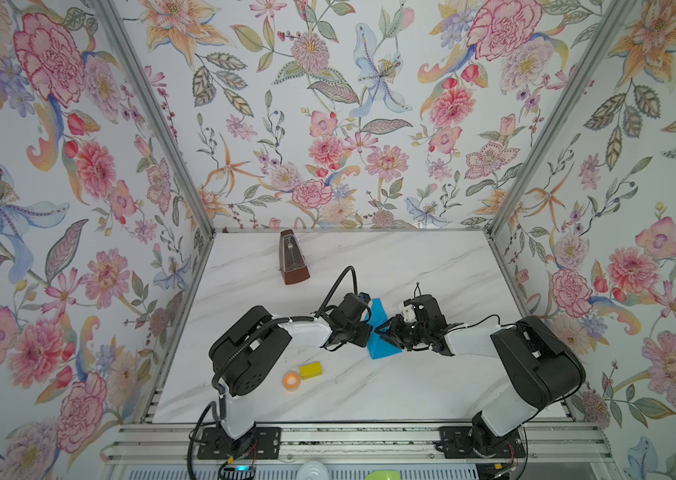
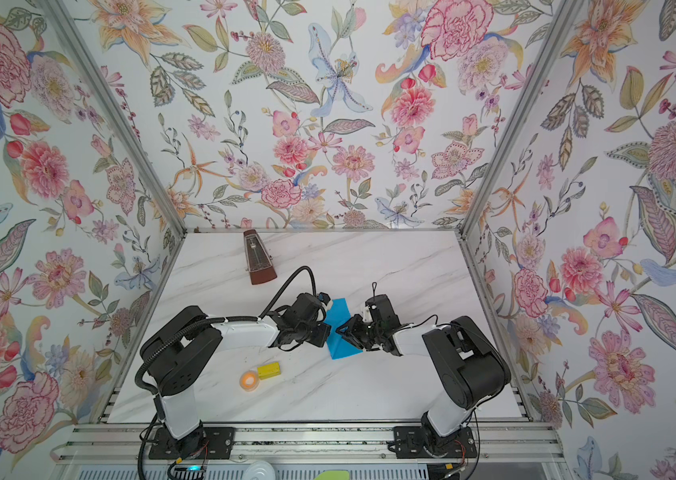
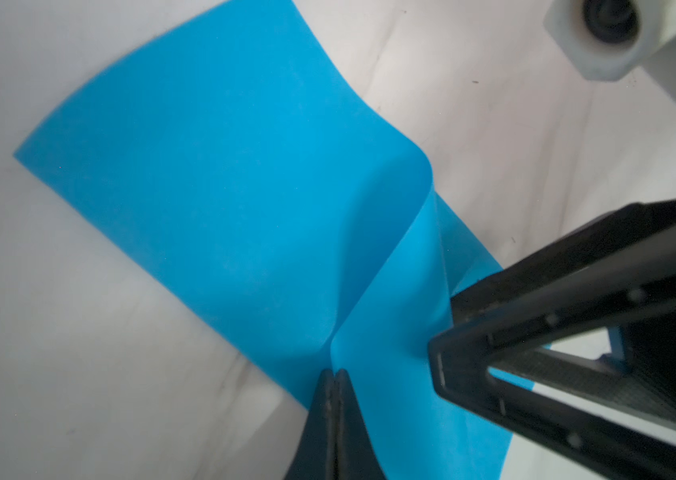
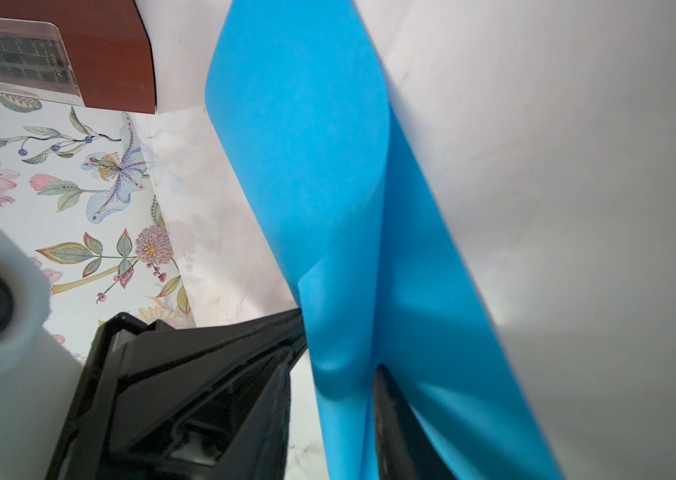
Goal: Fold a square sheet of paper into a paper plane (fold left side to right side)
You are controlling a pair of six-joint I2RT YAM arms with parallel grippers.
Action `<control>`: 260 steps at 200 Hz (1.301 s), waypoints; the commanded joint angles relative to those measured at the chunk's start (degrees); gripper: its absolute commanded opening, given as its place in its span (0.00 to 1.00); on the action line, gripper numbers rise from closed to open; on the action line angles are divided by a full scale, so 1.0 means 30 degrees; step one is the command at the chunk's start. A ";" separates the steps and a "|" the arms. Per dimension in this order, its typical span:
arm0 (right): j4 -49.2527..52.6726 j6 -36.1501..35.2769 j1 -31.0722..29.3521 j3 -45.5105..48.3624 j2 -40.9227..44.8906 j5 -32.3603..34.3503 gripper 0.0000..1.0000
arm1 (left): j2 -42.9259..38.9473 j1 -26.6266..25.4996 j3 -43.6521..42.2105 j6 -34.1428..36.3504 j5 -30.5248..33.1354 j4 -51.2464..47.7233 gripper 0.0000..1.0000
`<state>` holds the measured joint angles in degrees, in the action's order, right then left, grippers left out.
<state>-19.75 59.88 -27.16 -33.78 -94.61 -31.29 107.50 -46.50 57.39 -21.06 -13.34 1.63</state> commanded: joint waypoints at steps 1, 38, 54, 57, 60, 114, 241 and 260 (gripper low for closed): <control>-0.1154 0.0201 0.0188 0.0384 -0.0540 -0.0428 0.32 | 0.0581 0.0163 -0.0057 0.0011 -0.0415 -0.0512 0.00; -0.0955 0.0039 0.0249 0.0462 -0.0925 -0.0329 0.32 | 0.0396 0.0174 0.0077 0.0150 -0.0441 -0.0601 0.00; -0.0825 0.0020 0.0261 0.0653 -0.0992 -0.0164 0.30 | 0.0079 0.0163 0.0161 0.0250 -0.0302 -0.0655 0.00; -0.0803 0.0021 0.0248 0.0669 -0.1007 -0.0134 0.29 | 0.0050 0.0191 0.0198 0.0274 -0.0273 -0.0681 0.00; -0.0786 -0.0019 0.0261 0.0704 -0.1038 -0.0098 0.29 | 0.0013 0.0172 0.0243 0.0288 -0.0244 -0.0710 0.00; -0.0039 -0.0439 0.0280 0.0731 -0.1062 0.0224 0.25 | 0.0118 0.0193 0.0851 0.0471 -0.0324 -0.0928 0.00; 0.0722 -0.1004 0.0380 0.0803 -0.1126 0.0366 0.26 | 0.0889 0.0246 0.1452 0.0574 -0.0429 -0.1330 0.00; 0.0868 -0.1110 0.0409 0.0801 -0.1126 0.0322 0.29 | 0.0761 0.0237 0.1328 0.0543 -0.0291 -0.1362 0.00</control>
<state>-22.41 57.74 -26.37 -32.77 -96.55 -32.38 109.25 -46.39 60.42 -20.38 -14.28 -0.40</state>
